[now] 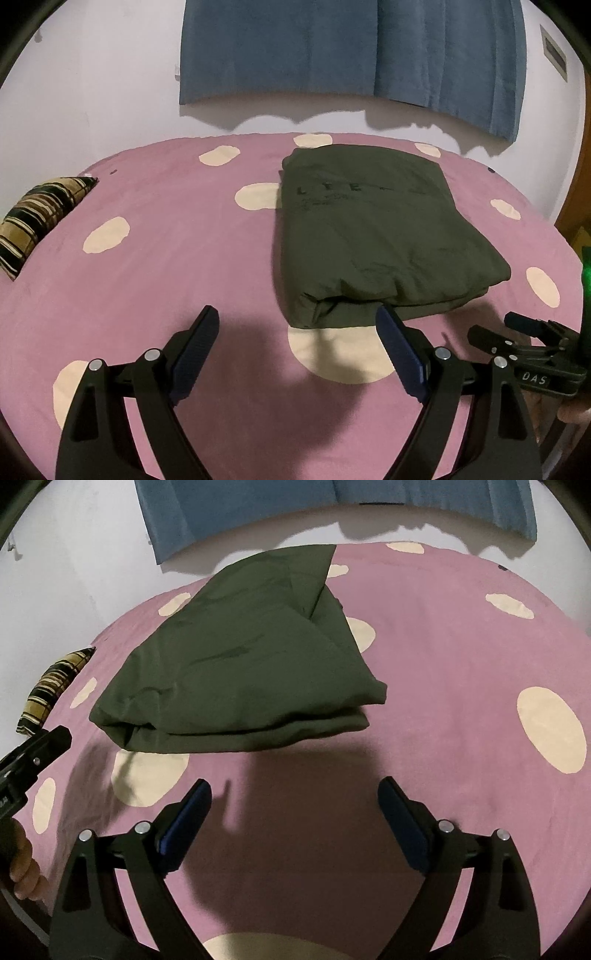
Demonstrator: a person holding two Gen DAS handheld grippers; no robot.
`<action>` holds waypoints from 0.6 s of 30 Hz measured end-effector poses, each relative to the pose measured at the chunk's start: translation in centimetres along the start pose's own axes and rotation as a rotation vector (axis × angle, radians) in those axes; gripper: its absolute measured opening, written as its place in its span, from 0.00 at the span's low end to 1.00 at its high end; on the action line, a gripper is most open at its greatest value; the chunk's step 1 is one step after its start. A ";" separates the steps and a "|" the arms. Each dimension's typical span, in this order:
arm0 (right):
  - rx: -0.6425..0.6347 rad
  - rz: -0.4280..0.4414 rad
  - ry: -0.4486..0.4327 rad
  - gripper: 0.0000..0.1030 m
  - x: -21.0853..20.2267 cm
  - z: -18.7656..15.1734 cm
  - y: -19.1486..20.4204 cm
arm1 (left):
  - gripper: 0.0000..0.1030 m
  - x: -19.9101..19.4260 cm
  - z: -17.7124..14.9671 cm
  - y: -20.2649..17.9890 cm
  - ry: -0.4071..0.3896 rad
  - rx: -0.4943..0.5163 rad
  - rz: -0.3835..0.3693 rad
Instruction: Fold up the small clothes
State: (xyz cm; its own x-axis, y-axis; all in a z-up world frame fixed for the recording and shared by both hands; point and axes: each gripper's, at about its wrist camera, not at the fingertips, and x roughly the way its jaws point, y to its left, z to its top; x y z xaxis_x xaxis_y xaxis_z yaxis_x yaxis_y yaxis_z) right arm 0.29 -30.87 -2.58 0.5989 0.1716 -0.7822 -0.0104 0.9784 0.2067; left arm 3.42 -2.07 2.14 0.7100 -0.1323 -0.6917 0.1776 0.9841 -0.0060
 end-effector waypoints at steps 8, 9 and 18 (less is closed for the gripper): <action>-0.005 -0.004 -0.009 0.89 -0.3 -0.2 0.4 | 0.83 0.0 -0.7 -0.6 0.005 -0.002 0.014; -0.010 -0.004 -0.010 0.89 -0.3 -0.2 0.6 | 0.83 -0.1 -0.7 -0.7 0.005 -0.001 0.015; -0.014 -0.007 -0.010 0.89 -0.3 -0.3 0.9 | 0.83 -0.7 -0.6 -1.0 -0.019 0.014 0.036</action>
State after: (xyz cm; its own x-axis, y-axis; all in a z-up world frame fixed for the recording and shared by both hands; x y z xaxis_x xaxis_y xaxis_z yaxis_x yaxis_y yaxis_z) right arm -0.18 -30.00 -2.31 0.6073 0.1635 -0.7774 -0.0170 0.9811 0.1930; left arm 2.32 -2.91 2.18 0.7289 -0.0988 -0.6774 0.1612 0.9865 0.0295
